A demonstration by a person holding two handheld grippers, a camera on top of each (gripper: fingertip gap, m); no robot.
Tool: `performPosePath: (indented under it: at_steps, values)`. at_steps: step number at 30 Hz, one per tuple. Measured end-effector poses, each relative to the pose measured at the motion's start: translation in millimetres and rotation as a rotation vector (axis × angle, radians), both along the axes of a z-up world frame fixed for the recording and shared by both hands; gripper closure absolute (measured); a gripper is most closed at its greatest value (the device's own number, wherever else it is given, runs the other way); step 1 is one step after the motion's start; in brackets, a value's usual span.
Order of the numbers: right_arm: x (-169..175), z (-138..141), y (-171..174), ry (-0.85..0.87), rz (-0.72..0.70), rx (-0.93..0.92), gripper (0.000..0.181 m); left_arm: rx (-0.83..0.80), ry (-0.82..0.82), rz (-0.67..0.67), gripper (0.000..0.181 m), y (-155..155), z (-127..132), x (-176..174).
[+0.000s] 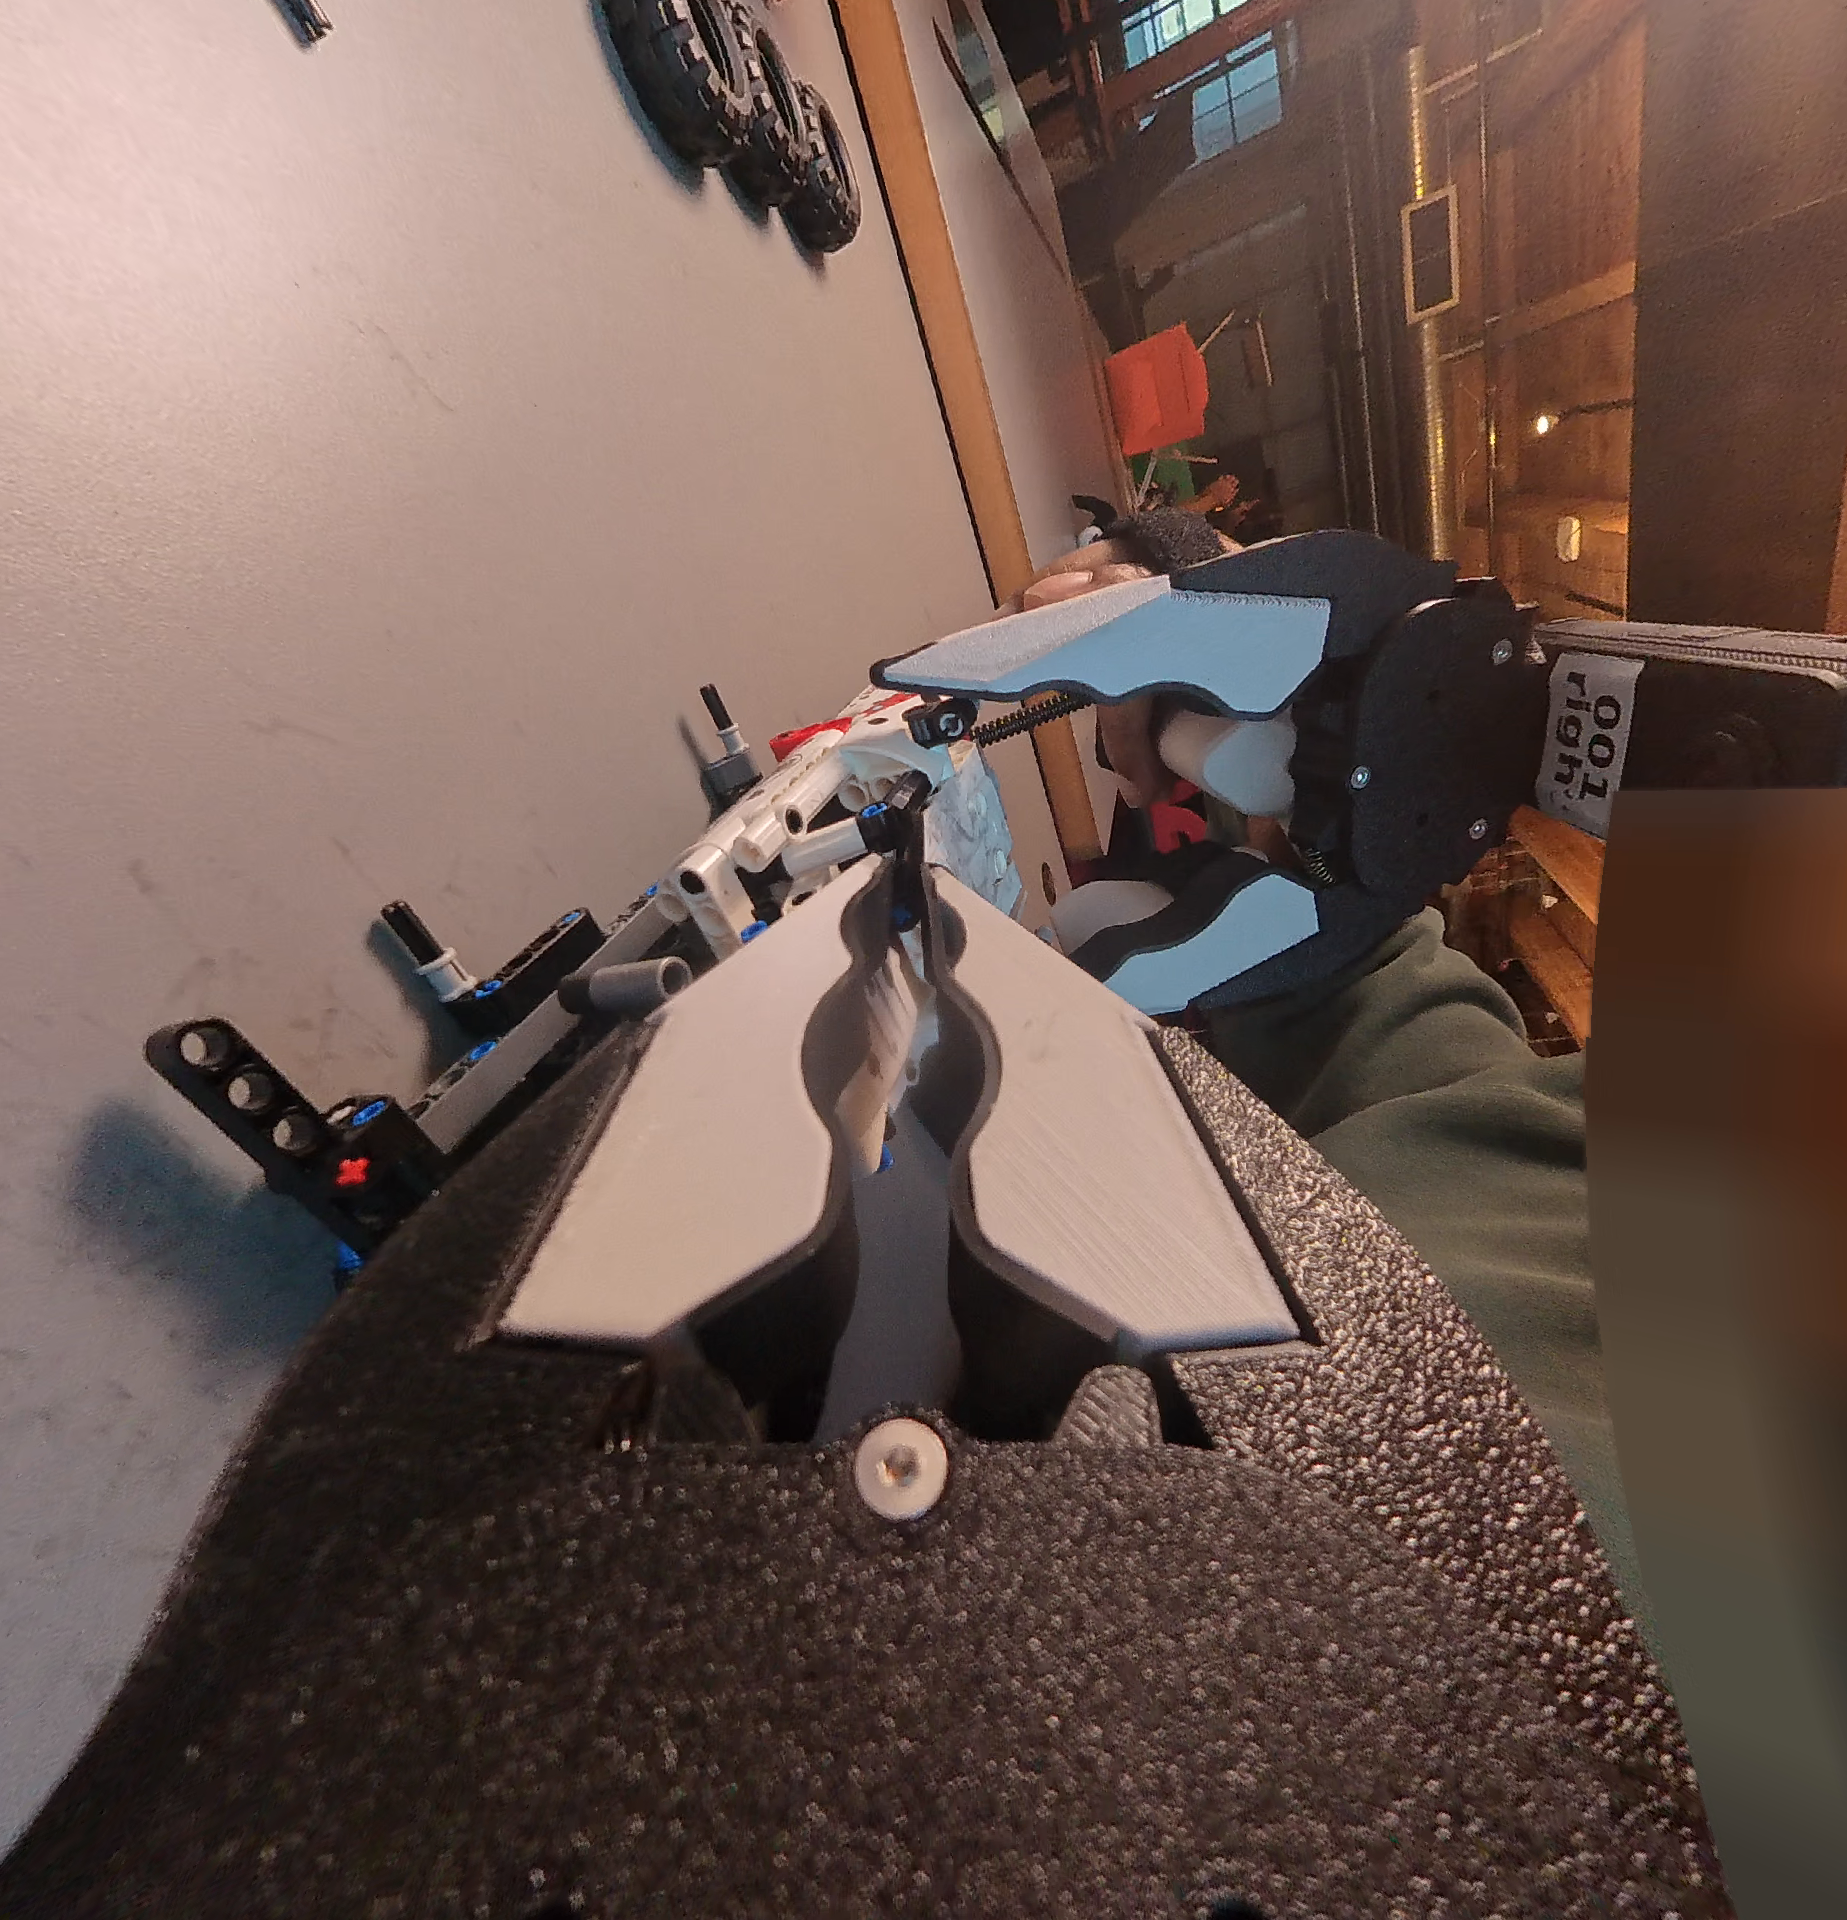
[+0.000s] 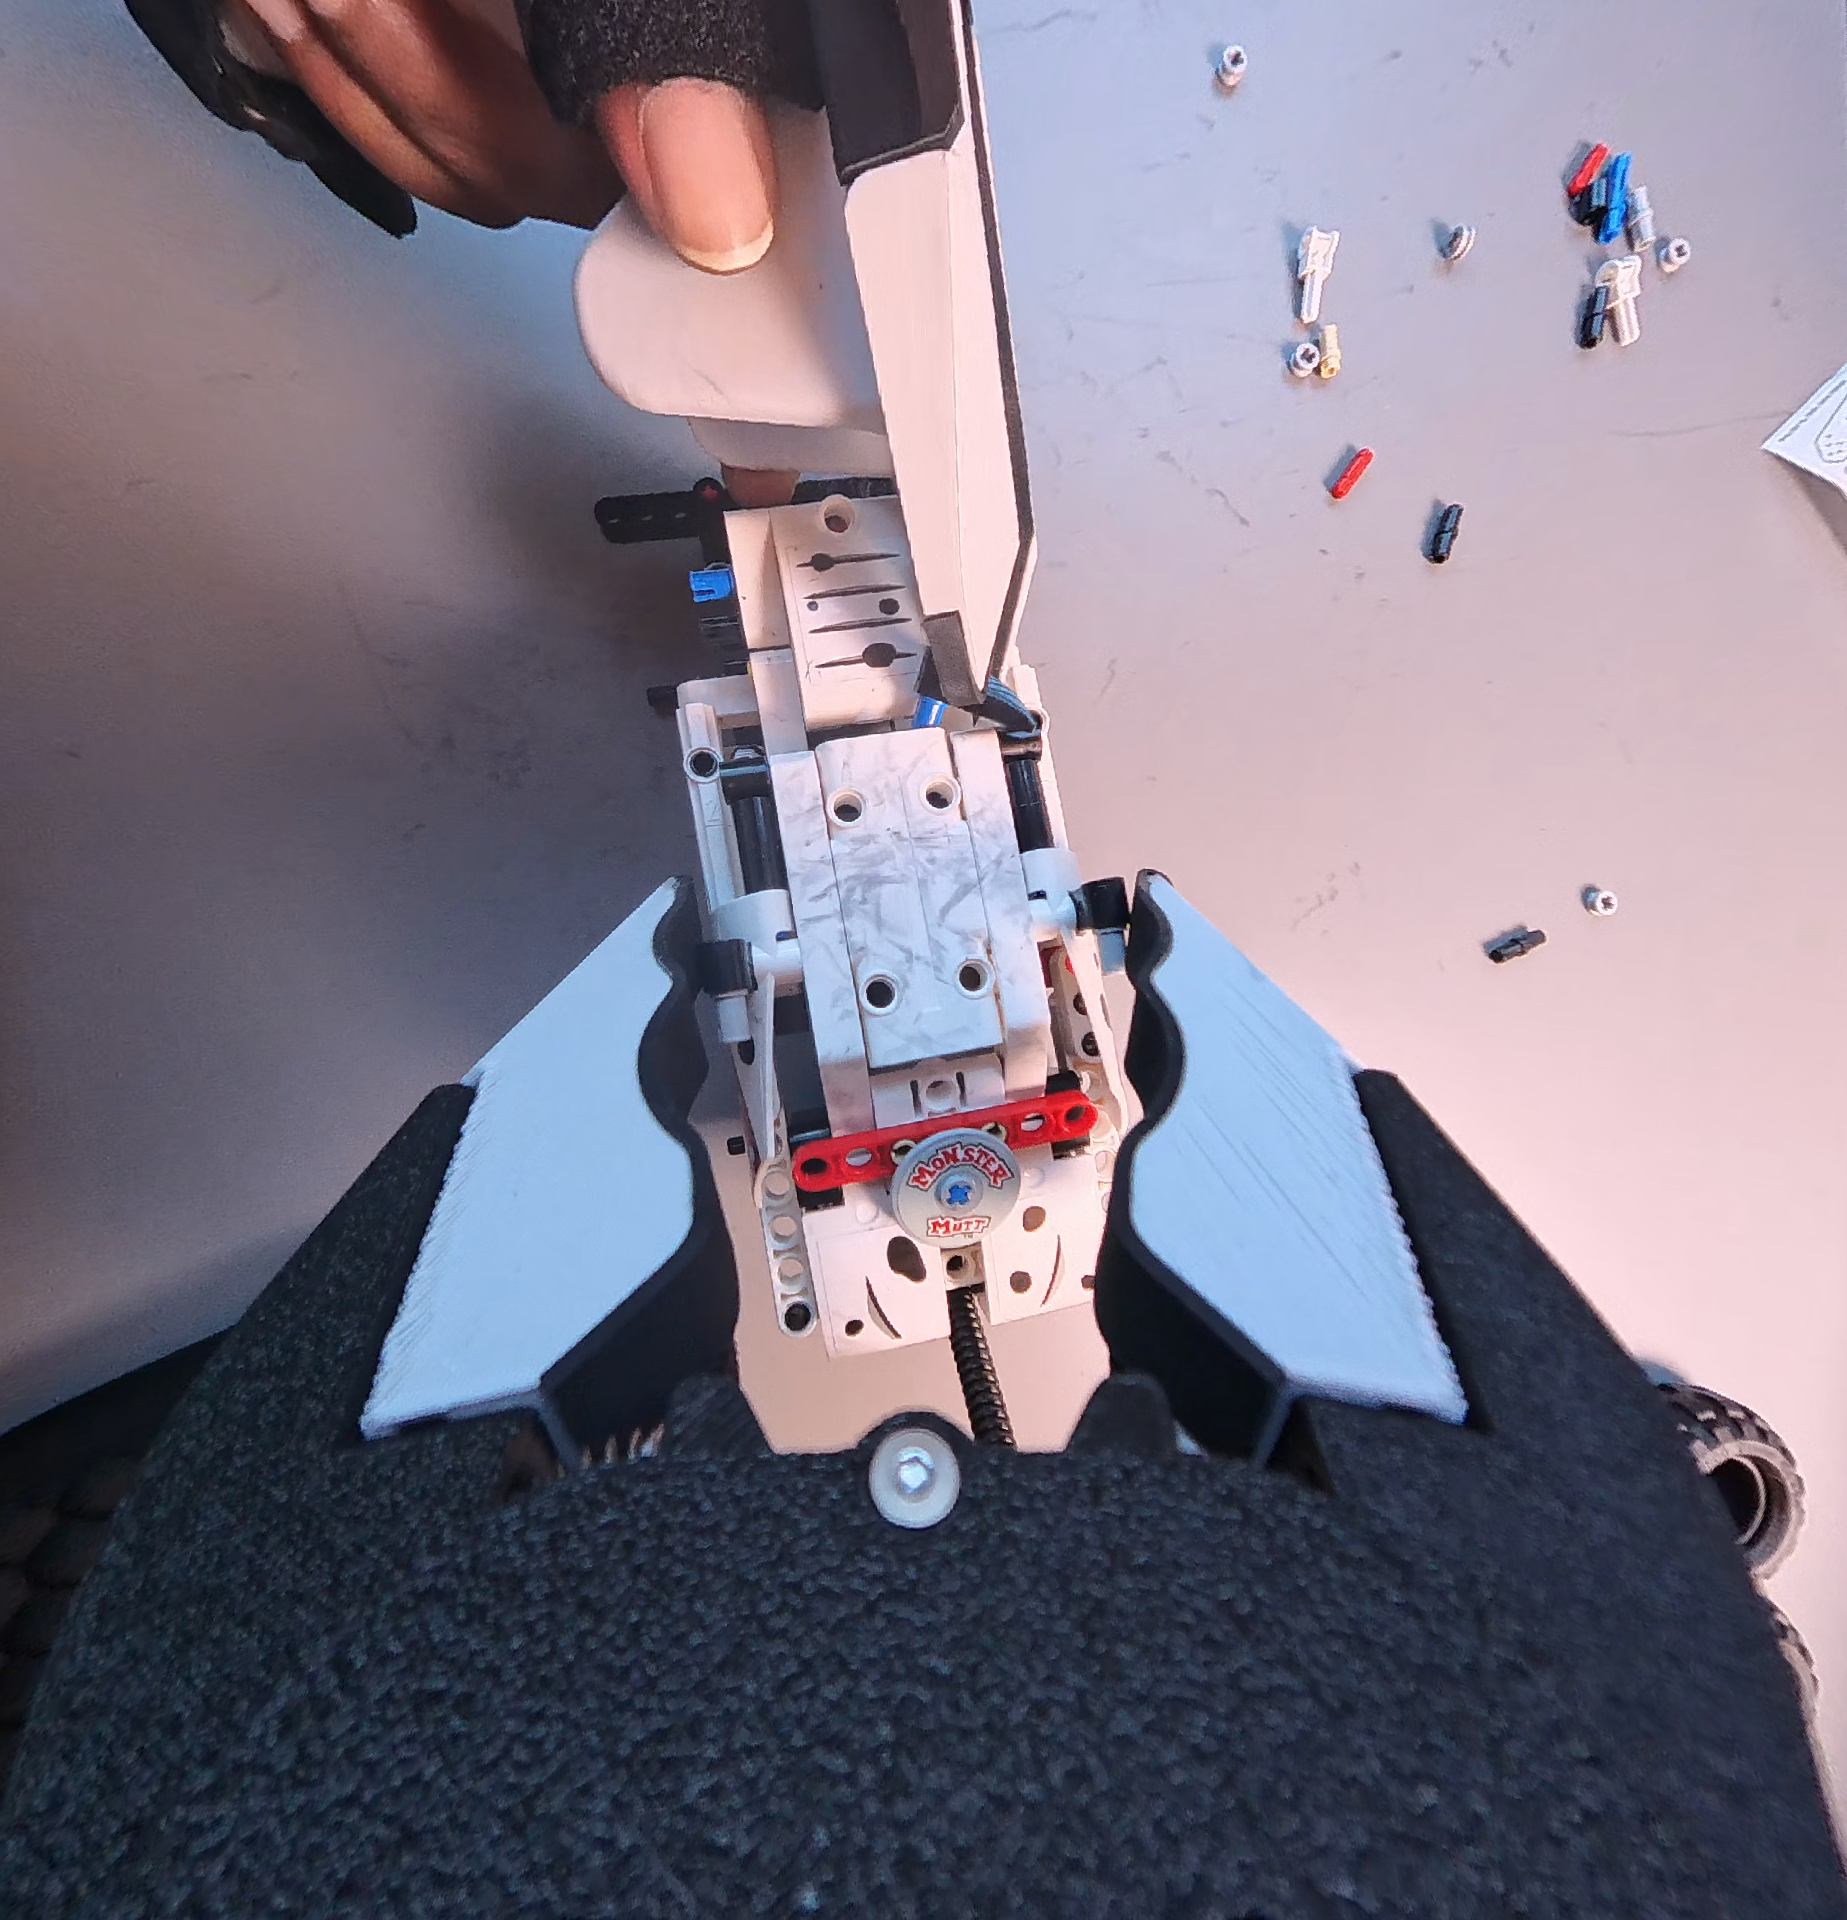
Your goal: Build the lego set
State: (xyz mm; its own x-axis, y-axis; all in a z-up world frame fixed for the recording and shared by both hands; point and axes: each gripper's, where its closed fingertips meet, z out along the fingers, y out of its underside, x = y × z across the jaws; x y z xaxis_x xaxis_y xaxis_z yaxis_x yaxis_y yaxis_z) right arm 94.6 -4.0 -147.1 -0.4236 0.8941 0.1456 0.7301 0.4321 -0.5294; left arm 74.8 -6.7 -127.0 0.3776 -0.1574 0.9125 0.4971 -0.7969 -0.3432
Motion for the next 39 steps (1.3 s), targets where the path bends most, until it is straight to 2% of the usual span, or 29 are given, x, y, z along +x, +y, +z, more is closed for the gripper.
performPosePath:
  at_steps: [8,13,24,39]
  values:
    - [-0.5,-0.4,0.0,0.002,-0.007,0.009,0.099,0.041,-0.001,0.007,0.174,-1.0,0.2,0.2]
    - [-0.8,0.2,0.2,0.015,-0.003,0.019,0.099,0.099,0.061,-0.011,0.177,-2.6,-0.8,-0.6]
    - [0.9,0.9,1.5,-0.018,0.080,0.062,0.100,0.135,0.024,-0.046,0.176,-7.9,-0.3,-2.2]
    - [-0.1,-0.2,1.8,-0.007,0.060,0.064,0.100,0.234,0.030,0.044,0.177,-1.9,1.3,0.6]
